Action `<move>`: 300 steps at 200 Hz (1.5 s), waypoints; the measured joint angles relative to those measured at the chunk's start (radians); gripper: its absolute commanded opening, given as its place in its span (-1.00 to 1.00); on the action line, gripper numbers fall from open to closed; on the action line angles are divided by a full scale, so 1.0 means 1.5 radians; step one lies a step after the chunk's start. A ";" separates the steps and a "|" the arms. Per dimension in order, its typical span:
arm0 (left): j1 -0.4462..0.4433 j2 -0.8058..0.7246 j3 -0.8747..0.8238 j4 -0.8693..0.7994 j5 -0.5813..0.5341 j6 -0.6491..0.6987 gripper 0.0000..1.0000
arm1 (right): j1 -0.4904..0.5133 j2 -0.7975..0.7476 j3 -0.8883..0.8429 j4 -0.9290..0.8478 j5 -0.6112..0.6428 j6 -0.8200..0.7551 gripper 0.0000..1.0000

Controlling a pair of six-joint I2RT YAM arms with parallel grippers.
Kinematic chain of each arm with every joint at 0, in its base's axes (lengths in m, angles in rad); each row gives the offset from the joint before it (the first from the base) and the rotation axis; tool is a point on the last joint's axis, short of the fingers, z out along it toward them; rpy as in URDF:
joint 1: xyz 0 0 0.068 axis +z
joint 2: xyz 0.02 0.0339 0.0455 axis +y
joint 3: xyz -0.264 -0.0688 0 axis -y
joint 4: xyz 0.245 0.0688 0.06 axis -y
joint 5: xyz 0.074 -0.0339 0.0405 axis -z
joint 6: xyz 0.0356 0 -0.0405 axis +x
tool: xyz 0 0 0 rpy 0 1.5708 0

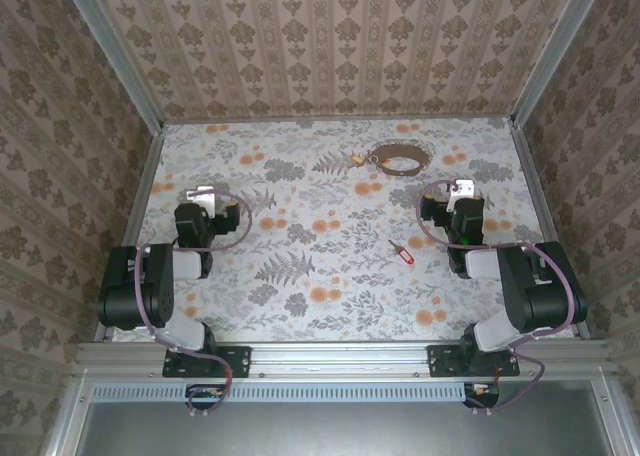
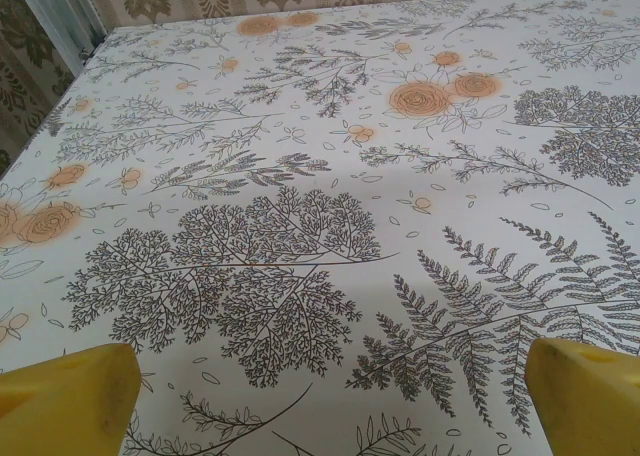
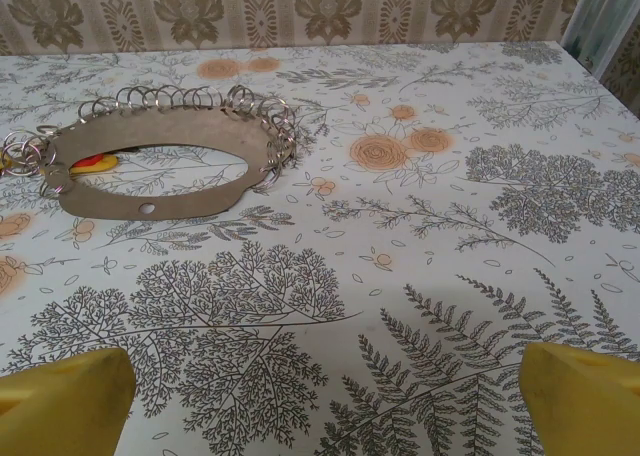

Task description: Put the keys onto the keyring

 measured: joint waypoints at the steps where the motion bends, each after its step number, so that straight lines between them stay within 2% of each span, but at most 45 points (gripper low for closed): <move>1: 0.000 0.000 0.000 0.000 0.000 0.000 1.00 | 0.000 0.000 0.000 0.000 0.000 0.000 1.00; 240: 0.000 -0.001 0.000 -0.001 0.005 0.001 1.00 | 0.007 -0.003 0.000 -0.005 0.018 0.000 1.00; 255: 0.000 -0.020 0.000 -0.022 0.008 0.005 1.00 | 0.026 -0.033 0.000 -0.039 0.041 -0.008 1.00; 275: -0.015 -0.104 0.010 -0.116 -0.006 0.005 0.99 | 0.080 -0.127 0.010 -0.121 0.076 -0.022 1.00; 300: -0.078 -0.229 0.046 -0.234 -0.038 0.002 1.00 | 0.109 -0.199 0.136 -0.304 0.093 0.011 1.00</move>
